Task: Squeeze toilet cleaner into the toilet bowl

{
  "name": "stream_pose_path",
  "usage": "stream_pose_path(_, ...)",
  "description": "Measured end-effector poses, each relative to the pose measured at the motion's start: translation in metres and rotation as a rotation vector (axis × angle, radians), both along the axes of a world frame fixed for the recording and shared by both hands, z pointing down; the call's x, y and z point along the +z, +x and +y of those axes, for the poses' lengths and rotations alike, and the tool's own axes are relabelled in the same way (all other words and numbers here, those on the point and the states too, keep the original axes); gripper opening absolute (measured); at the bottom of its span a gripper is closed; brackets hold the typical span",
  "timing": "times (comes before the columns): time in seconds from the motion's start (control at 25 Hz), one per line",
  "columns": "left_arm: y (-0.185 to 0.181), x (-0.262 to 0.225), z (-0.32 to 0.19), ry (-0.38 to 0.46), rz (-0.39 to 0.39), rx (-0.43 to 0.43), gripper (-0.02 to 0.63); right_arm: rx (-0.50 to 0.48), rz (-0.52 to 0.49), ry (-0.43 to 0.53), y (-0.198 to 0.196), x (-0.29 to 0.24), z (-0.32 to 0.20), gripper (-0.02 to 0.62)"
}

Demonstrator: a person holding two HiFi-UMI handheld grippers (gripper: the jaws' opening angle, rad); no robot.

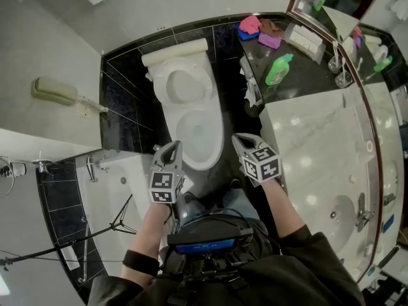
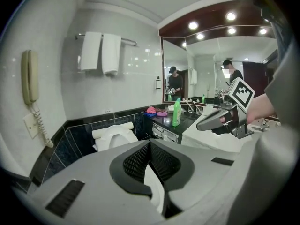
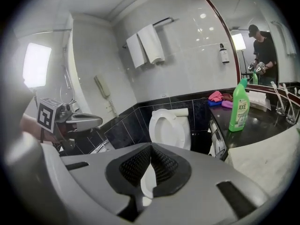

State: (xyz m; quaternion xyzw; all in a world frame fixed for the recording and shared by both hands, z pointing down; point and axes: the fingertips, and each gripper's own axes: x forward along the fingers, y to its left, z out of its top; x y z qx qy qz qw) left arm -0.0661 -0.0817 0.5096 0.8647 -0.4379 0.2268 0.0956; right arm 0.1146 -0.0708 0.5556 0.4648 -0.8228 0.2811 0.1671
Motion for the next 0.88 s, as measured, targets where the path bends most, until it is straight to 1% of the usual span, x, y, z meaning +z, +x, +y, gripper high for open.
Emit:
stream_pose_path(0.24, -0.069, 0.002, 0.013, 0.0, 0.02, -0.104, 0.003, -0.023, 0.019, 0.011, -0.048, -0.012, 0.01, 0.003)
stream_pose_path(0.4, -0.101, 0.001, 0.019, -0.006, 0.026, -0.137, 0.003, -0.017, 0.025, 0.015, -0.068, -0.013, 0.013, 0.003)
stream_pose_path(0.64, -0.126, 0.005, 0.024, -0.015, 0.039, -0.172, 0.003, -0.005, 0.029, 0.02, -0.086, -0.012, 0.015, 0.002)
stream_pose_path(0.88, -0.13, 0.007, 0.025, -0.019, 0.05, -0.181, 0.003, -0.03, 0.056, 0.026, -0.097, -0.013, 0.015, 0.0)
